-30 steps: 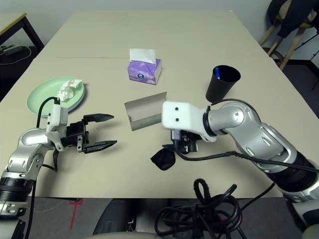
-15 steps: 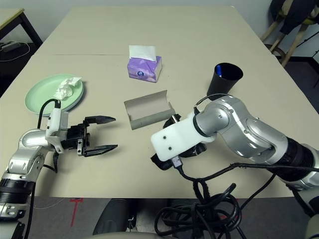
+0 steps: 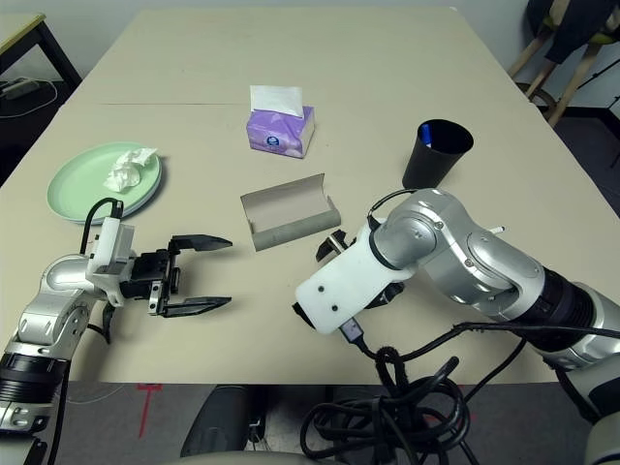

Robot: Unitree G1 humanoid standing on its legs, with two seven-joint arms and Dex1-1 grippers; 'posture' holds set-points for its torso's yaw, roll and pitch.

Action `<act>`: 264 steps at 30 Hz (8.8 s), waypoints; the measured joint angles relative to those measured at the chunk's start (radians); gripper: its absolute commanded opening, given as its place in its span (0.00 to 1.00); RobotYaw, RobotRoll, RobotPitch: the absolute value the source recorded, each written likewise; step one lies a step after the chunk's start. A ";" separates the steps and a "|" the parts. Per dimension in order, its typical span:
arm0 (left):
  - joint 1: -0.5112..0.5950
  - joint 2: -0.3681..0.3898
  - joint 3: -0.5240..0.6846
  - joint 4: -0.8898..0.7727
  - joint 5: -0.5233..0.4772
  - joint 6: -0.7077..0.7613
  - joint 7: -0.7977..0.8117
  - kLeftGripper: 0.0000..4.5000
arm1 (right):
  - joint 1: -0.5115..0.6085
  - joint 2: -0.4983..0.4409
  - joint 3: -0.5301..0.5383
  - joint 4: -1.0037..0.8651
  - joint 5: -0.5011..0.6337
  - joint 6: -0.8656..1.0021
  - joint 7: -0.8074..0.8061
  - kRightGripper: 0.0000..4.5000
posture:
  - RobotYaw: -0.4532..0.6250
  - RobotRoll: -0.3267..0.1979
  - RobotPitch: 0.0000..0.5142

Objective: Organize and tidy the items on the table.

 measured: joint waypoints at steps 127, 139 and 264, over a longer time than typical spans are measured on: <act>0.009 -0.008 -0.023 -0.047 0.001 0.052 0.047 1.00 | 0.040 0.132 -0.111 0.162 -0.038 -0.206 0.078 0.08 | 0.48 0.62 0.31; 0.008 -0.008 -0.023 -0.047 0.001 0.052 0.047 1.00 | -0.015 0.145 -0.112 0.154 -0.025 -0.169 0.119 0.08 | 0.47 0.62 0.28; 0.028 -0.003 0.017 -0.055 0.021 0.055 0.222 1.00 | -0.354 0.553 -0.031 0.833 -0.267 -0.084 -0.272 0.08 | 0.52 0.62 0.25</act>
